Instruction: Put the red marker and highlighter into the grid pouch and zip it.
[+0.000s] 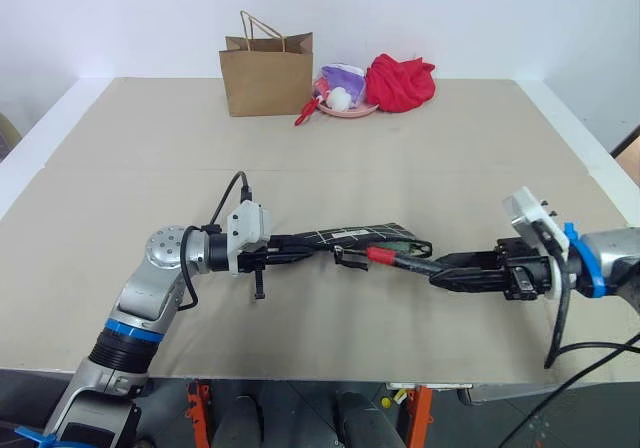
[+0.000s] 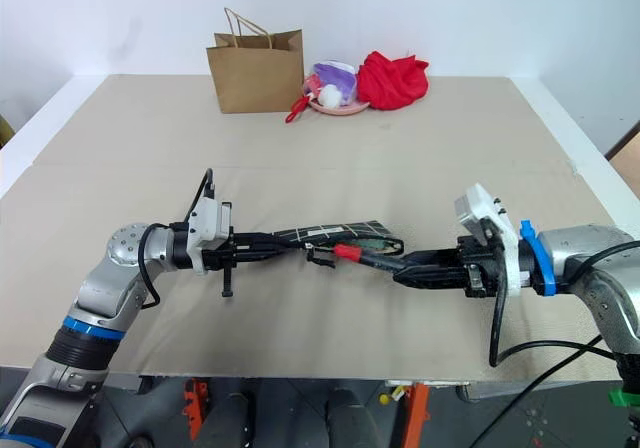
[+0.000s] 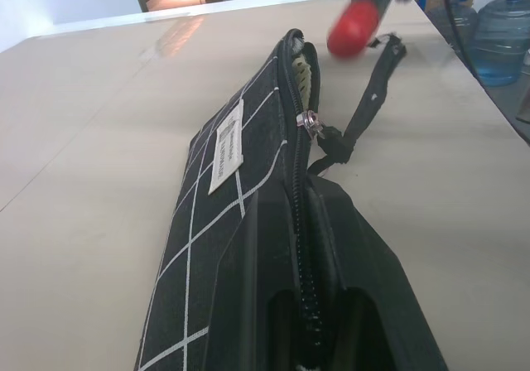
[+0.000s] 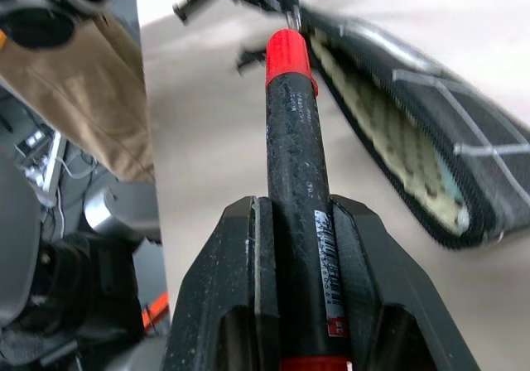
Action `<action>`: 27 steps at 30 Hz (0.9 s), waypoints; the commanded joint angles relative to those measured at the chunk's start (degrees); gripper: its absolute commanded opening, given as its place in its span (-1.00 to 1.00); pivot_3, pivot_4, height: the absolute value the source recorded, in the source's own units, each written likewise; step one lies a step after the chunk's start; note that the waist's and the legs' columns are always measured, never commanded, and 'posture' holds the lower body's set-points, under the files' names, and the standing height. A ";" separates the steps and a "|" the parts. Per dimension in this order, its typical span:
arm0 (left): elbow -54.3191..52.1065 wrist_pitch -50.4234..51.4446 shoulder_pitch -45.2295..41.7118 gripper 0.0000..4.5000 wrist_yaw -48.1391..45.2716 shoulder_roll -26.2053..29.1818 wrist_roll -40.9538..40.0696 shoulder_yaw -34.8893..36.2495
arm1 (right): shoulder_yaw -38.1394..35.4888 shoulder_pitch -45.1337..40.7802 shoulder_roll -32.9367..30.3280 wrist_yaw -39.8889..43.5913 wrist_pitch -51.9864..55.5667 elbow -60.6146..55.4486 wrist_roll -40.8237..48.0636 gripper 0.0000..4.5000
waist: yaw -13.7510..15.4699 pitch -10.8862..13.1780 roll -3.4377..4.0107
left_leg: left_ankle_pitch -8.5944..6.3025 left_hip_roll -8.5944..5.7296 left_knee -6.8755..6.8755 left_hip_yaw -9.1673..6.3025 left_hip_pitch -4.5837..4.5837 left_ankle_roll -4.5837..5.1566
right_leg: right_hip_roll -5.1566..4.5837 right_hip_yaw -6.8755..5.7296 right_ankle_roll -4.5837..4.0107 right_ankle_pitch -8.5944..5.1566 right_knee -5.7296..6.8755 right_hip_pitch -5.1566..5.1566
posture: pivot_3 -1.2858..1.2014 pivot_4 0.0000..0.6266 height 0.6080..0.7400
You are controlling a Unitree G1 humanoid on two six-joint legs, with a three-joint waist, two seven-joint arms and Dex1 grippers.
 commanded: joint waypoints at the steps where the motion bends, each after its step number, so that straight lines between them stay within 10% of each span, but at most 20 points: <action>1: -2.21 -0.25 -0.48 -1.00 0.10 -0.15 -1.03 0.67 | 0.96 -1.29 -0.96 -0.04 -1.52 2.24 -2.69 -0.72 | 0.00 0.00 0.00 | 0.00 0.00 0.00 0.00 0.00 0.00 | 0.00 0.00 0.00 0.00 0.00 0.00 | 0.03 -0.52 1.00; 27: -3.54 0.13 0.86 -1.00 1.66 -0.53 -0.86 0.42 | 5.23 -9.43 1.83 -2.17 4.02 5.43 -3.77 -0.72 | 0.03 0.00 0.00 | 0.00 0.00 -0.03 0.00 -0.01 0.00 | 0.00 0.00 0.00 -0.01 0.01 -0.02 | 0.03 -0.52 1.00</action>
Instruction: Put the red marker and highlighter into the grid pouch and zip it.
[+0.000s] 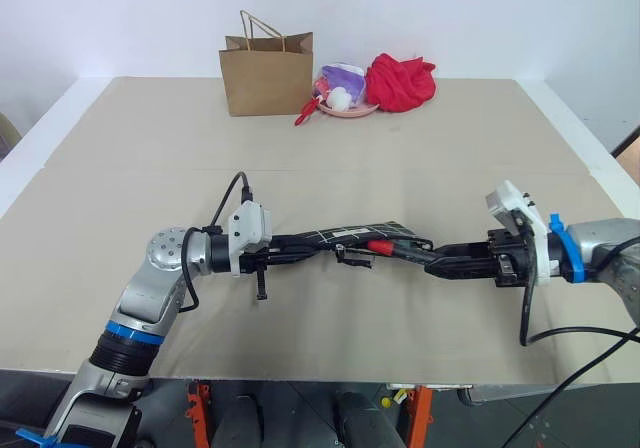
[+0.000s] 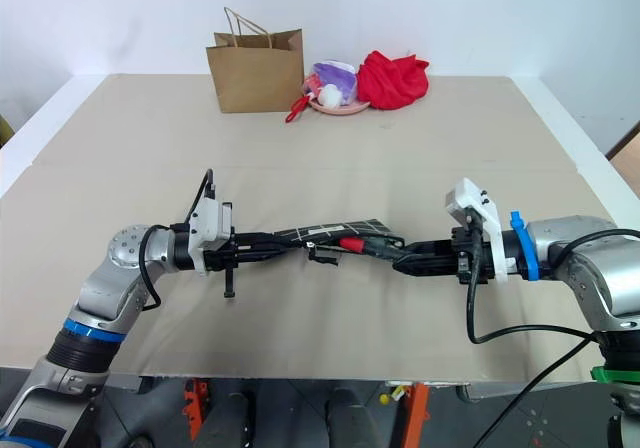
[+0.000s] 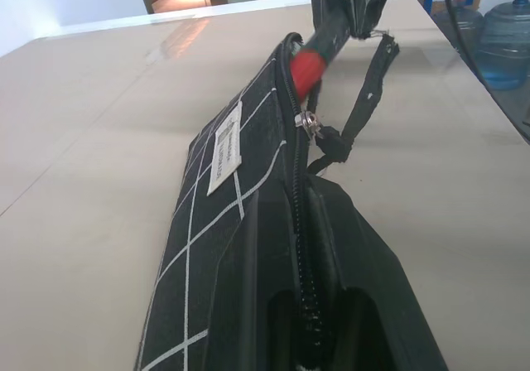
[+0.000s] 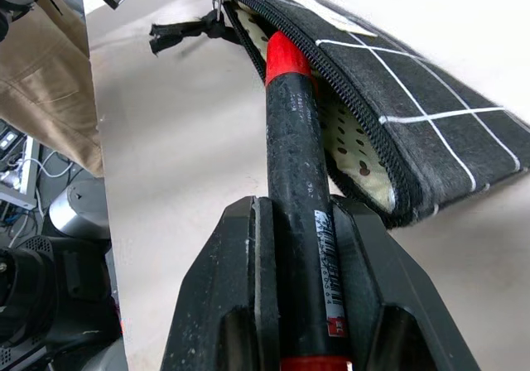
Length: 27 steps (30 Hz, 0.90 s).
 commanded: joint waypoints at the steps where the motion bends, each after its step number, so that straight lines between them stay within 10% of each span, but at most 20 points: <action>1: -2.47 -0.31 0.23 -1.00 0.42 -0.24 -0.87 0.54 | -0.17 -1.89 -0.30 0.02 0.07 -0.03 -0.30 -0.72 | 0.02 0.00 0.00 | 0.00 0.00 0.00 0.00 -0.01 0.00 | 0.00 0.00 0.00 0.00 0.00 0.00 | 0.03 -0.52 1.00; 9: -4.18 0.25 0.74 -1.00 0.86 -1.08 -1.11 -0.21 | 4.41 -6.54 1.70 -2.03 3.99 0.02 -1.67 -0.72 | -0.08 0.00 0.00 | 0.00 0.00 0.01 0.00 0.01 0.00 | 0.00 -0.01 -0.01 0.00 0.00 0.00 | 0.03 -0.52 1.00; 17: -4.47 0.54 0.98 -1.00 0.97 -1.25 -1.00 -0.16 | 4.88 -9.14 2.51 -0.65 2.67 -1.28 -1.97 0.78 | 0.02 0.00 0.00 | 0.00 0.00 0.00 0.00 -0.04 0.00 | 0.00 -0.02 0.00 -0.01 0.00 -0.02 | 0.03 -0.52 1.00; 27: -2.59 0.49 0.26 -1.00 0.77 -0.05 -1.09 1.33 | -4.53 2.98 -3.87 10.25 -4.08 -10.89 4.72 0.99 | 0.05 0.02 0.01 | -0.01 0.01 -0.01 -0.01 -0.04 0.02 | -0.03 -0.14 -0.01 -0.07 0.00 0.00 | 0.03 -0.52 1.00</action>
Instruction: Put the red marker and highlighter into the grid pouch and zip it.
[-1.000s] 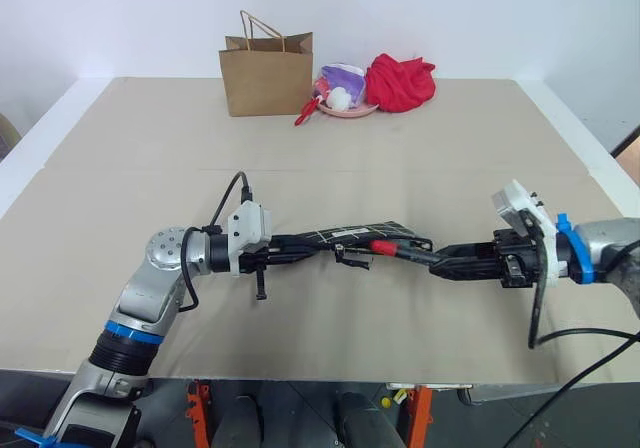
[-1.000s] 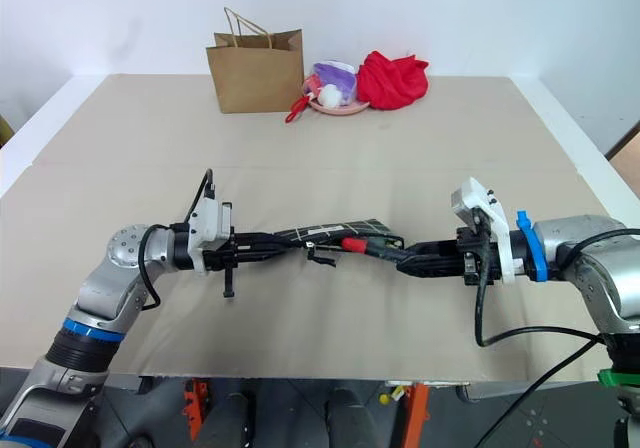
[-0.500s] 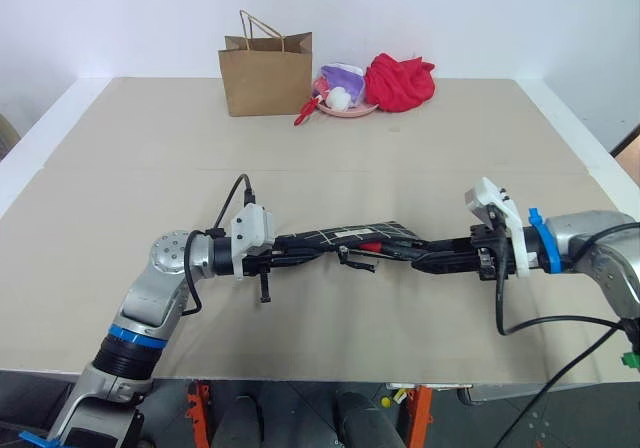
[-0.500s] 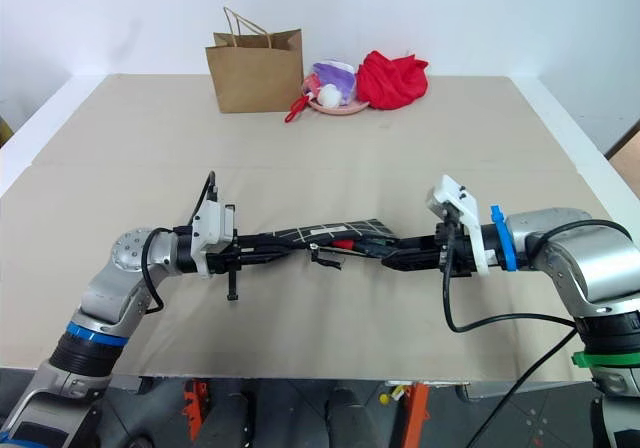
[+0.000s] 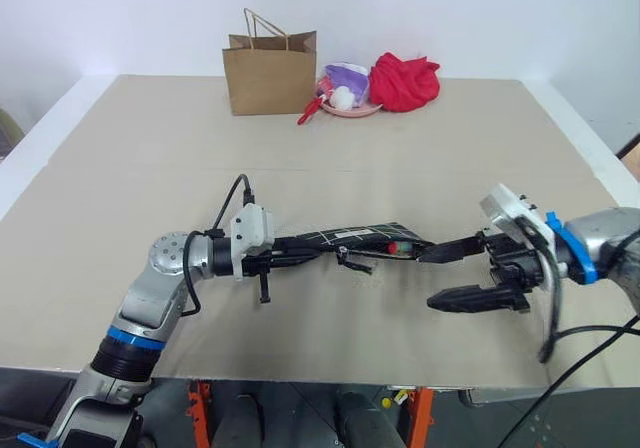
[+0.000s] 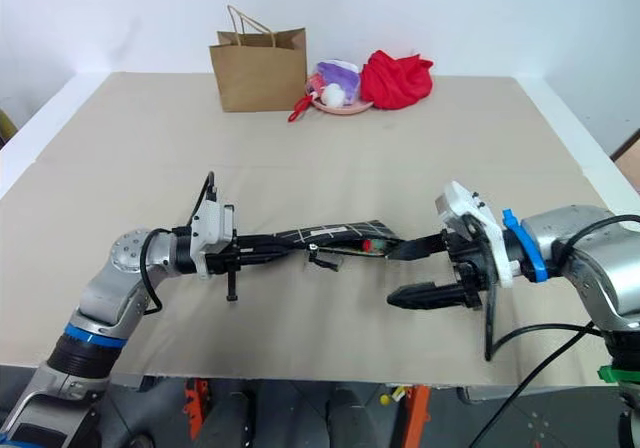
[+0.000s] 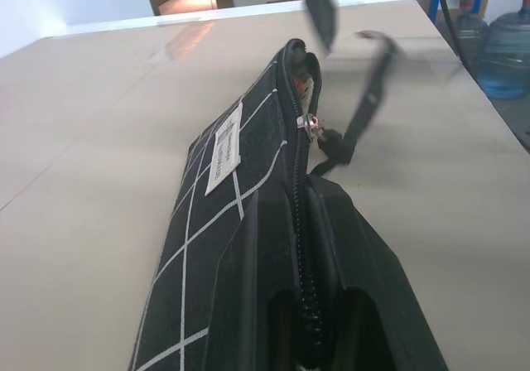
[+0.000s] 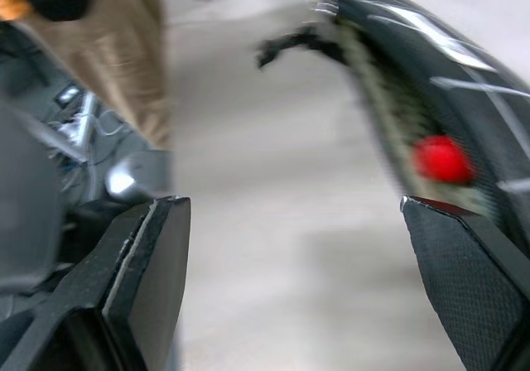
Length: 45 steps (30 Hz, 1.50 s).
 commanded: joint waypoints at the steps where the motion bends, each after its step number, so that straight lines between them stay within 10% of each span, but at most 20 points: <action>1: -0.29 -0.63 -1.04 -1.00 -0.37 0.53 -1.04 1.47 | -3.42 0.01 1.51 -0.86 -3.48 -2.65 1.40 0.99 | -0.23 0.00 0.00 | 0.00 0.00 0.01 0.00 0.02 -0.01 | -0.01 0.01 -0.01 0.02 0.02 0.00 | 0.03 -0.52 1.00; 11: 0.12 2.64 -3.26 -1.00 -0.62 0.22 -3.95 1.96 | 4.28 -3.24 21.14 -12.20 -25.85 -1.50 -11.01 0.99 | -0.26 0.04 -0.12 | 0.14 -0.01 0.03 0.00 -0.03 -0.22 | -0.01 0.01 0.06 0.16 0.02 -0.02 | 0.03 -0.52 1.00; 21: -0.17 3.16 -4.03 -1.00 -0.48 0.37 -3.85 2.03 | 8.31 -3.35 28.11 -11.12 -44.60 5.01 -18.66 0.99 | -0.25 0.05 -0.13 | 0.14 0.00 -0.01 -0.02 0.02 -0.23 | 0.00 -0.01 0.03 0.15 0.03 0.02 | 0.03 -0.52 1.00; 32: -0.78 3.57 -3.81 -1.00 -0.15 0.44 -3.90 2.08 | 9.74 -2.99 29.29 -9.26 -55.31 10.34 -20.95 -0.95 | -0.22 0.05 -0.13 | 0.16 0.00 -0.02 -0.03 0.04 -0.27 | 0.00 -0.01 0.02 0.16 0.05 0.05 | 0.03 -0.52 1.00; 45: -0.63 2.97 -3.31 -1.00 -0.20 0.68 -3.43 2.08 | 4.90 -3.60 26.90 -12.18 -51.81 8.98 -17.13 -0.95 | -0.19 0.05 -0.13 | 0.17 0.00 -0.01 -0.04 0.04 -0.27 | -0.01 -0.01 0.02 0.17 0.06 0.06 | 0.03 -0.52 1.00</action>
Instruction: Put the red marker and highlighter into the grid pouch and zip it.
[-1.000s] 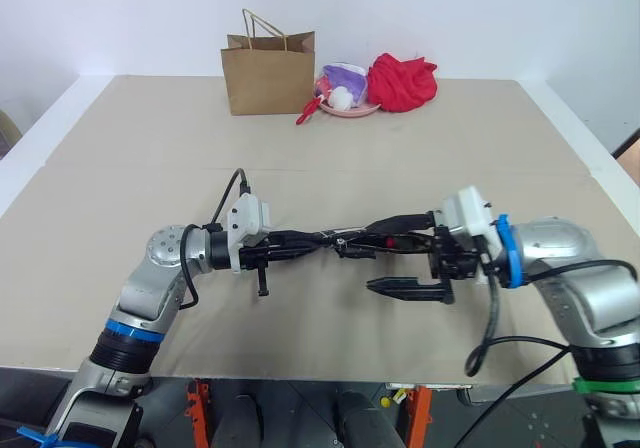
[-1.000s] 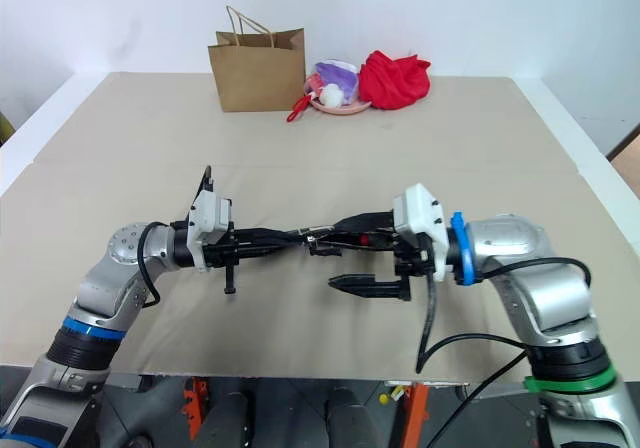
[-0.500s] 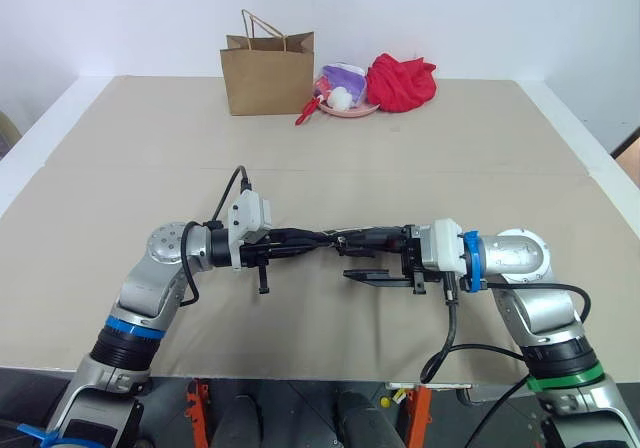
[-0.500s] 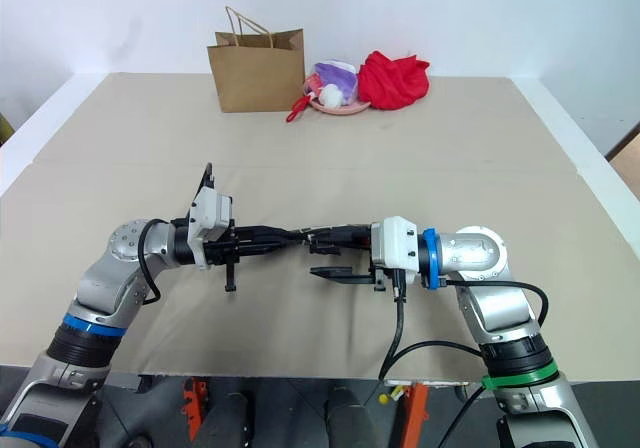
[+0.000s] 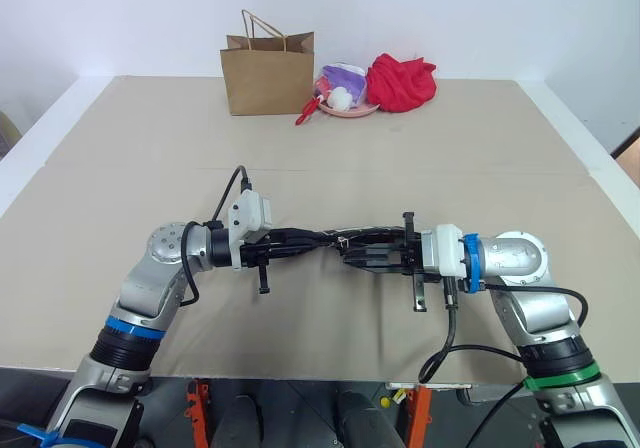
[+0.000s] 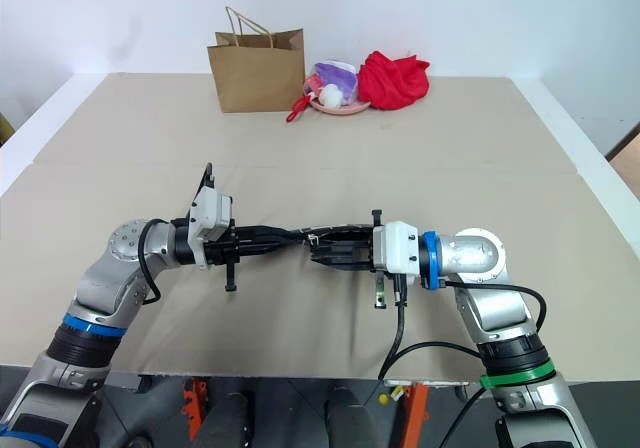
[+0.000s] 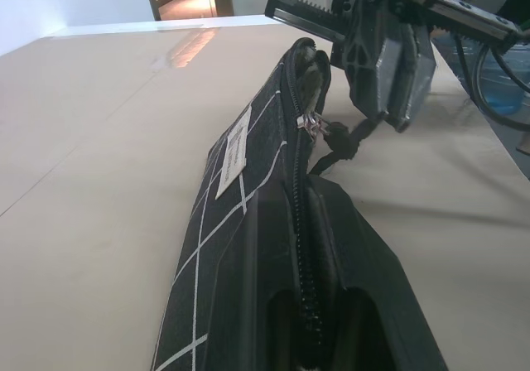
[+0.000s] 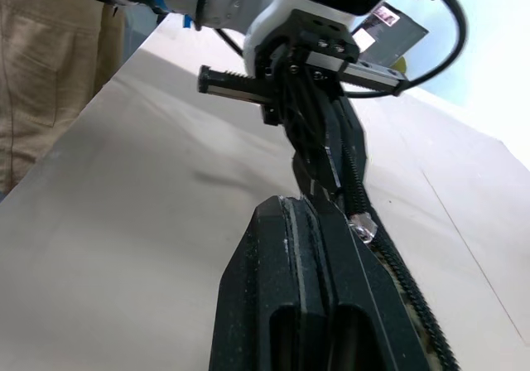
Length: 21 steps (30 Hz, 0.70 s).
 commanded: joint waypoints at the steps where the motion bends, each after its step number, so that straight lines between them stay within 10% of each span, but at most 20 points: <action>1: -1.88 -1.12 -0.46 -1.00 -0.30 0.51 -0.65 1.37 | -4.63 -0.97 -2.16 -1.54 1.48 -2.16 2.42 -0.95 | 0.01 0.00 0.00 | 0.00 0.00 0.00 0.00 0.00 0.00 | 0.00 0.00 0.00 0.00 0.00 0.01 | 0.03 -0.52 1.00; 21: 2.83 -7.55 0.32 -1.00 -3.97 4.36 3.48 0.13 | -19.46 12.12 -17.85 3.19 0.72 8.23 4.82 -0.95 | -0.21 0.00 0.00 | 0.00 -0.01 0.01 0.01 0.12 0.01 | 0.00 0.04 -0.01 0.01 0.01 0.09 | 0.03 -0.52 1.00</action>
